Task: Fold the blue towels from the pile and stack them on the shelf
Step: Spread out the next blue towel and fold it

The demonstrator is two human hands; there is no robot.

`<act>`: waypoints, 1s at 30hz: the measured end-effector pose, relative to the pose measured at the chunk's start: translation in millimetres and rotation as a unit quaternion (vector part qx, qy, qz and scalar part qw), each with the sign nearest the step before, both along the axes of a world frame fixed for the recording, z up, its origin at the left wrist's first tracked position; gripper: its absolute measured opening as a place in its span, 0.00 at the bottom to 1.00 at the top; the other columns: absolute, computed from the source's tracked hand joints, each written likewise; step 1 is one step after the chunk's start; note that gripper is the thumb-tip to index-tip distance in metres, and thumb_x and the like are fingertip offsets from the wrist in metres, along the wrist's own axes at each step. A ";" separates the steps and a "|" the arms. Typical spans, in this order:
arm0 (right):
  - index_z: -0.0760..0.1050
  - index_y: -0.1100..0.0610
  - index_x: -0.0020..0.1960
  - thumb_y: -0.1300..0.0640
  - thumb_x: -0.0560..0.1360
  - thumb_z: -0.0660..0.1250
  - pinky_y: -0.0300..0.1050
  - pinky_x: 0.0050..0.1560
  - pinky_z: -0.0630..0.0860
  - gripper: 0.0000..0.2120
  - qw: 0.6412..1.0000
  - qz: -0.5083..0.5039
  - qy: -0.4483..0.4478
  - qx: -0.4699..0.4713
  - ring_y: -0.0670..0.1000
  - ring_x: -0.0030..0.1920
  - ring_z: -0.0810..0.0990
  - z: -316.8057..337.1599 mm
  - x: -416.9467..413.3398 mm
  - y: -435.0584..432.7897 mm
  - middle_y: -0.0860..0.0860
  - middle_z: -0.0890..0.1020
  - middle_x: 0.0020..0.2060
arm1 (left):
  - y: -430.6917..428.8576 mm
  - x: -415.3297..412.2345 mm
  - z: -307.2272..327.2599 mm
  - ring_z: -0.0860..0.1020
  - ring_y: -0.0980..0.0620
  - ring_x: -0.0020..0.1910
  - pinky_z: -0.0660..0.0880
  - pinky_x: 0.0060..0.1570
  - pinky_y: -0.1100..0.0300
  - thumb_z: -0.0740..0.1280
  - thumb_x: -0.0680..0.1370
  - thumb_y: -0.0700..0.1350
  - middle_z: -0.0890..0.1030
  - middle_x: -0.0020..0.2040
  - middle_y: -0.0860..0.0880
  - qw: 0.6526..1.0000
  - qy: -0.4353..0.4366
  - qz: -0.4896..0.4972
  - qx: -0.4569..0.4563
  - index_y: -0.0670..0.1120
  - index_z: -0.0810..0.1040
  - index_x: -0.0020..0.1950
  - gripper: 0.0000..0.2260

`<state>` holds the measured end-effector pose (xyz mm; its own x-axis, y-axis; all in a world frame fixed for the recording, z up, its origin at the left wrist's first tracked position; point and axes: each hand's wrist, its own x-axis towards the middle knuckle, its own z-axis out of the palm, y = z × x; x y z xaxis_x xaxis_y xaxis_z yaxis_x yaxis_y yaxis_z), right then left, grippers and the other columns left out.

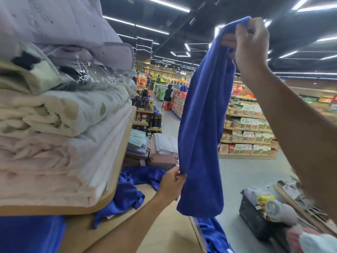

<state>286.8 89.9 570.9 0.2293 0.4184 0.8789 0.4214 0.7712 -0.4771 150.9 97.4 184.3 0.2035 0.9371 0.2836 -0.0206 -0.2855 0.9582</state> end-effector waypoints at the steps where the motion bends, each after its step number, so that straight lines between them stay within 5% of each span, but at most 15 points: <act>1: 0.69 0.51 0.49 0.53 0.80 0.59 0.45 0.41 0.79 0.03 1.000 -0.006 0.006 0.012 0.51 0.42 0.88 2.0 3.9 -3.6 0.51 0.88 0.41 | -3.4 -5.8 -1.0 0.74 0.50 0.41 0.70 0.42 0.51 0.66 0.80 0.45 0.81 0.43 0.35 1.000 -0.016 -0.007 0.000 0.36 0.78 0.54 0.11; 5: 0.69 0.46 0.45 0.50 0.80 0.58 0.39 0.43 0.80 0.05 0.994 -0.101 0.000 0.043 0.39 0.38 0.84 -5.5 25.0 -7.0 0.37 0.84 0.35 | -21.3 -49.9 -40.1 0.72 0.57 0.36 0.68 0.43 0.57 0.61 0.84 0.40 0.76 0.35 0.54 1.000 -0.017 -0.001 0.006 0.47 0.76 0.43 0.10; 8: 0.70 0.46 0.46 0.46 0.80 0.58 0.55 0.51 0.82 0.06 0.989 -0.143 -0.014 -0.021 0.53 0.46 0.86 -42.1 40.1 23.6 0.52 0.86 0.45 | -43.9 -88.9 -77.3 0.80 0.60 0.41 0.74 0.51 0.59 0.57 0.86 0.37 0.84 0.40 0.58 0.996 -0.055 0.017 -0.071 0.53 0.83 0.47 0.18; 12: 0.72 0.54 0.55 0.48 0.81 0.59 0.61 0.56 0.80 0.10 0.978 -0.149 -0.024 -0.145 0.56 0.47 0.86 -121.0 40.9 79.6 0.57 0.85 0.46 | -77.0 -130.9 -101.5 0.81 0.66 0.36 0.75 0.32 0.70 0.59 0.86 0.44 0.85 0.41 0.61 0.973 -0.085 0.059 -0.204 0.70 0.83 0.49 0.21; 16: 0.74 0.58 0.63 0.53 0.81 0.60 0.52 0.60 0.79 0.14 0.951 -0.099 -0.074 -0.285 0.57 0.54 0.85 -214.0 14.0 125.5 0.56 0.84 0.52 | -95.1 -147.2 -126.0 0.85 0.44 0.55 0.81 0.51 0.49 0.67 0.79 0.49 0.87 0.53 0.45 0.900 -0.190 0.058 -0.389 0.48 0.87 0.51 0.10; 18: 0.71 0.61 0.68 0.55 0.81 0.64 0.48 0.63 0.74 0.17 0.903 -0.068 -0.166 -0.391 0.59 0.61 0.81 -265.1 -1.3 137.8 0.58 0.82 0.58 | -97.5 -145.8 -132.9 0.84 0.40 0.55 0.79 0.56 0.48 0.66 0.77 0.47 0.85 0.55 0.38 0.856 -0.257 0.052 -0.446 0.39 0.86 0.52 0.14; 21: 0.59 0.60 0.77 0.53 0.80 0.69 0.54 0.62 0.75 0.32 0.776 -0.015 -0.298 -0.556 0.63 0.65 0.77 -344.6 -24.2 124.8 0.62 0.78 0.64 | -99.0 -146.6 -142.4 0.81 0.39 0.49 0.77 0.52 0.48 0.64 0.79 0.51 0.83 0.49 0.39 0.817 -0.290 0.076 -0.492 0.43 0.84 0.53 0.14; 24: 0.52 0.58 0.82 0.54 0.79 0.70 0.52 0.60 0.75 0.39 0.729 0.004 -0.390 -0.563 0.61 0.61 0.80 -416.4 -44.1 76.1 0.62 0.79 0.64 | -105.6 -153.1 -154.2 0.82 0.43 0.43 0.79 0.40 0.53 0.68 0.79 0.54 0.84 0.46 0.42 0.846 -0.165 0.069 -0.502 0.47 0.84 0.52 0.12; 27: 0.70 0.49 0.70 0.53 0.78 0.70 0.44 0.47 0.74 0.22 0.752 0.094 -0.381 -0.530 0.44 0.39 0.80 -475.7 -58.2 2.0 0.45 0.82 0.50 | -111.9 -163.2 -168.2 0.84 0.51 0.42 0.81 0.39 0.53 0.72 0.75 0.53 0.87 0.44 0.50 0.915 0.142 0.076 -0.370 0.48 0.81 0.54 0.11; 30: 0.74 0.40 0.52 0.44 0.75 0.65 0.39 0.39 0.71 0.07 0.765 0.164 -0.342 -0.520 0.41 0.33 0.75 -508.9 -69.6 -67.2 0.38 0.79 0.38 | -108.8 -169.9 -177.1 0.84 0.49 0.48 0.80 0.51 0.48 0.67 0.72 0.56 0.86 0.44 0.50 0.901 0.343 0.080 -0.251 0.46 0.80 0.47 0.14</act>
